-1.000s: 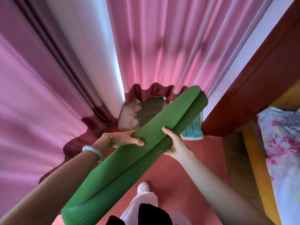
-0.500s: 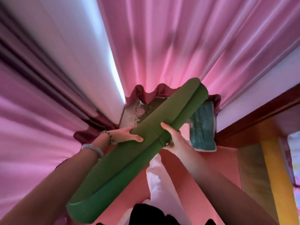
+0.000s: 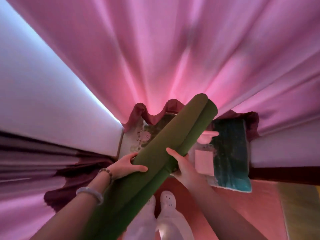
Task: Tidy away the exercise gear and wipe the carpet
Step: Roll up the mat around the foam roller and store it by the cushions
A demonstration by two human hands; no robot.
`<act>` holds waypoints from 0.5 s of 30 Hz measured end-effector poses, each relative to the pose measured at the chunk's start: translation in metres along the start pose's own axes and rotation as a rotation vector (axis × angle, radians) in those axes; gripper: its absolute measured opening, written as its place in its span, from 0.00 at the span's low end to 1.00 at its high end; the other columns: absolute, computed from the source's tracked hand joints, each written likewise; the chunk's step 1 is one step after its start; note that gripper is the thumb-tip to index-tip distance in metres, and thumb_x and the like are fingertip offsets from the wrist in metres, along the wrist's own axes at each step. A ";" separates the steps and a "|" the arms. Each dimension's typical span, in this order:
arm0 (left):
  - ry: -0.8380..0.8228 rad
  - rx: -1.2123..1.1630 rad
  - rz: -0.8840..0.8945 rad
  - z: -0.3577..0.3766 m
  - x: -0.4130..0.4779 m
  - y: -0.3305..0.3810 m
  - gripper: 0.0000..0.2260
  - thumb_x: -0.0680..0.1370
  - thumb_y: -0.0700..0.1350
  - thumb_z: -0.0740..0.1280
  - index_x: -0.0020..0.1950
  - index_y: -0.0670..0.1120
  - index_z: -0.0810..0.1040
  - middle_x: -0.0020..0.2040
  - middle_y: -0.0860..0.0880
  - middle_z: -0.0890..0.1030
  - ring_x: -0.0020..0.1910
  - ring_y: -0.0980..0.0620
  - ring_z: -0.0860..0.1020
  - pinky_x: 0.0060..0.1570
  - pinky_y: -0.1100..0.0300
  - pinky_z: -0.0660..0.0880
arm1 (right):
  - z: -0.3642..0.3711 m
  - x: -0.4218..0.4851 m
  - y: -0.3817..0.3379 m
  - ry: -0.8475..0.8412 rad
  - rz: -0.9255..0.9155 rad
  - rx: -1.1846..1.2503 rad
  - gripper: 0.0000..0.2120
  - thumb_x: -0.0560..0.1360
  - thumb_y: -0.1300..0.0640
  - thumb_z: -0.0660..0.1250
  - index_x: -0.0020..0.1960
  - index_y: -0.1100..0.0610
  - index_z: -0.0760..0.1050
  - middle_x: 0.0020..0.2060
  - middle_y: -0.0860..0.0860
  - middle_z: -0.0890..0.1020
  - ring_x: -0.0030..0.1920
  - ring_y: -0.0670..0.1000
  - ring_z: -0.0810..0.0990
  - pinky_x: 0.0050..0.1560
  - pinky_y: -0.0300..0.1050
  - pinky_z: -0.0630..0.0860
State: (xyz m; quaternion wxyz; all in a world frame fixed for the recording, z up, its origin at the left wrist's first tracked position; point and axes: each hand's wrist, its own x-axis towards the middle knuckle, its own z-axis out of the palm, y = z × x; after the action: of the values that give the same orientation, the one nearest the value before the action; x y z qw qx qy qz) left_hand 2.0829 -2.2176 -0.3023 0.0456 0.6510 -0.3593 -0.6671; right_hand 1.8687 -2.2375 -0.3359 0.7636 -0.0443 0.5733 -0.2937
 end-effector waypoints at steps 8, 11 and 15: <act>-0.010 0.062 0.006 -0.021 0.216 -0.070 0.51 0.48 0.70 0.75 0.67 0.53 0.68 0.49 0.56 0.78 0.41 0.58 0.81 0.35 0.66 0.77 | -0.039 0.219 0.039 0.073 -0.011 0.032 0.40 0.62 0.57 0.79 0.69 0.51 0.64 0.55 0.54 0.80 0.54 0.56 0.80 0.52 0.60 0.79; 0.001 0.081 -0.011 -0.020 0.282 -0.092 0.48 0.58 0.68 0.73 0.72 0.51 0.63 0.45 0.60 0.72 0.42 0.60 0.76 0.33 0.69 0.72 | -0.057 0.287 0.054 0.089 -0.017 0.054 0.39 0.62 0.58 0.79 0.68 0.51 0.66 0.55 0.54 0.81 0.54 0.56 0.81 0.51 0.61 0.79; -0.009 0.195 0.010 -0.022 0.358 -0.124 0.61 0.44 0.78 0.67 0.73 0.53 0.61 0.55 0.56 0.74 0.46 0.60 0.74 0.42 0.67 0.71 | -0.078 0.358 0.072 0.118 -0.020 0.045 0.40 0.62 0.57 0.79 0.69 0.51 0.64 0.56 0.53 0.80 0.54 0.56 0.80 0.50 0.61 0.79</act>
State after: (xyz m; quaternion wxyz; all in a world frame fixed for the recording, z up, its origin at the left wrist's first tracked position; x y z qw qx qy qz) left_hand 2.1002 -2.3249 -0.6660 -0.0161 0.6477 -0.4259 -0.6316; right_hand 1.8879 -2.3361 -0.6955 0.7265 -0.0155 0.6100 -0.3161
